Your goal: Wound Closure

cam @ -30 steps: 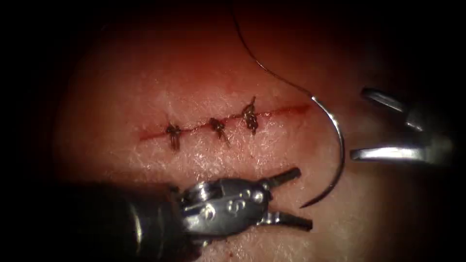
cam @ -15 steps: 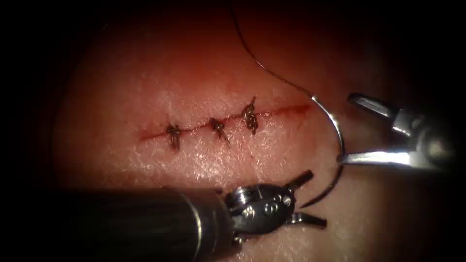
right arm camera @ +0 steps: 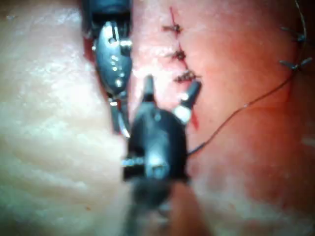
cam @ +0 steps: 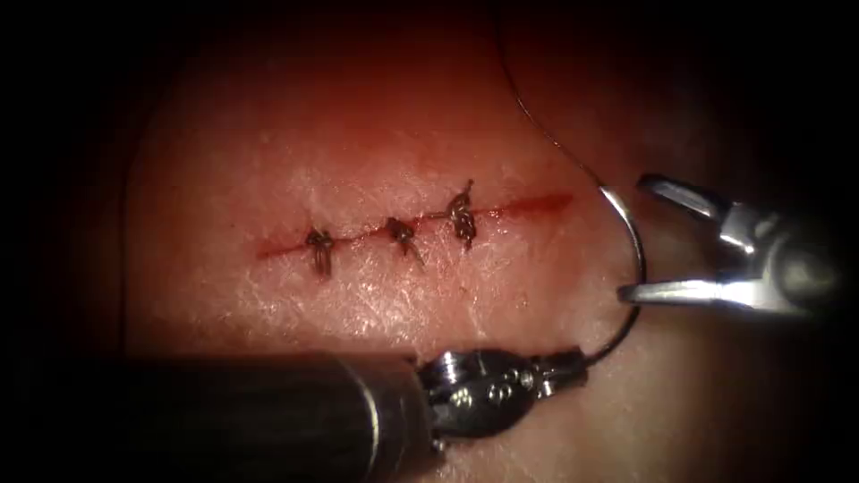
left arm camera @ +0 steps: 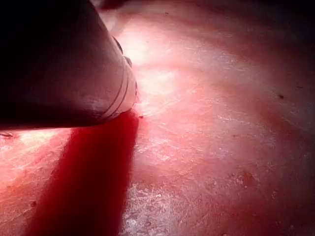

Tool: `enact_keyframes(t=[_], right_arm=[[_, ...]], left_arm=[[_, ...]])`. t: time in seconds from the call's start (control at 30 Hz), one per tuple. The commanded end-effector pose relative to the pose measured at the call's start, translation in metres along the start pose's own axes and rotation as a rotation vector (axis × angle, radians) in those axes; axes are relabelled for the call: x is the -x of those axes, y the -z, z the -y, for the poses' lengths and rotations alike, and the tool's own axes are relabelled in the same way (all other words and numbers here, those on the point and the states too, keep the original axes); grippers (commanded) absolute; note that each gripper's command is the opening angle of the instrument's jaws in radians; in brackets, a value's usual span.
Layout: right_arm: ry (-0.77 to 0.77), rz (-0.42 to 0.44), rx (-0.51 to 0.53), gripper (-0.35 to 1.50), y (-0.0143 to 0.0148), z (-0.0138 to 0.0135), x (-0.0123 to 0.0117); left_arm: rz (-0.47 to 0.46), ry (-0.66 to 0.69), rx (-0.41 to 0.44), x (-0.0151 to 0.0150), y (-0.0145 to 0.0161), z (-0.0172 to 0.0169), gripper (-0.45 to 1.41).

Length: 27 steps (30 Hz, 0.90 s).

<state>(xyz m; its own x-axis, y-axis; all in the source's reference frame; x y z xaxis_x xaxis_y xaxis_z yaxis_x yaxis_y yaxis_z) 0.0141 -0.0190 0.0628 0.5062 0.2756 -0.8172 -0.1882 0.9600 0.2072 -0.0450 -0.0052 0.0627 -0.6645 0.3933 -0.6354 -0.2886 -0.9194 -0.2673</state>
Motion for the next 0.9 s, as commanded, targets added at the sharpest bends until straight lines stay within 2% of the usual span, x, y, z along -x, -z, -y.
enact_keyframes(t=[0.03, 0.13, 0.17, 0.27, 0.3, 0.53, 0.57, 0.73, 0.8, 0.9], right_arm=[[-0.055, -0.002, 0.005, 1.02, -0.0008, 0.0007, 0.0003], [-0.169, 0.004, 0.03, 1.11, -0.0008, 0.001, 0.0005], [-0.259, 0.004, 0.05, 1.16, -0.0007, 0.001, 0.0006], [-0.379, 0.009, 0.092, 1.19, -0.0008, 0.001, 0.0003], [-0.407, 0.04, 0.119, 1.19, -0.0009, 0.001, -0.0001], [-0.465, 0.184, 0.171, 1.18, -0.002, 0.0009, -0.0015], [-0.479, 0.233, 0.179, 1.18, -0.0022, 0.0006, -0.0017], [-0.497, 0.335, 0.195, 1.18, -0.0024, 0.0004, -0.0022], [-0.493, 0.397, 0.245, 1.16, -0.0022, -0.0003, -0.0026], [-0.486, 0.442, 0.286, 1.14, -0.0023, -0.0008, -0.0027]], left_arm=[[0.002, -0.017, -0.003, 0.0001, -0.0005, -0.0002, -0.45], [0.013, -0.05, -0.018, -0.0002, 0.0003, 0.0002, -0.45], [0.013, -0.071, -0.038, -0.0003, 0.001, 0.0005, -0.45], [0.016, -0.104, -0.078, -0.0008, 0.0027, 0.0012, -0.45], [0.009, -0.121, -0.103, -0.0011, 0.0039, 0.0018, -0.45], [0.014, -0.164, -0.163, -0.0021, 0.0075, 0.0034, -0.45], [0.023, -0.186, -0.183, -0.0023, 0.0083, 0.0037, -0.45], [0.074, -0.249, -0.253, -0.0022, 0.0088, 0.0041, -0.45], [0.12, -0.301, -0.303, -0.0018, 0.0086, 0.004, -0.45], [0.145, -0.338, -0.324, -0.0017, 0.0085, 0.004, -0.45]])
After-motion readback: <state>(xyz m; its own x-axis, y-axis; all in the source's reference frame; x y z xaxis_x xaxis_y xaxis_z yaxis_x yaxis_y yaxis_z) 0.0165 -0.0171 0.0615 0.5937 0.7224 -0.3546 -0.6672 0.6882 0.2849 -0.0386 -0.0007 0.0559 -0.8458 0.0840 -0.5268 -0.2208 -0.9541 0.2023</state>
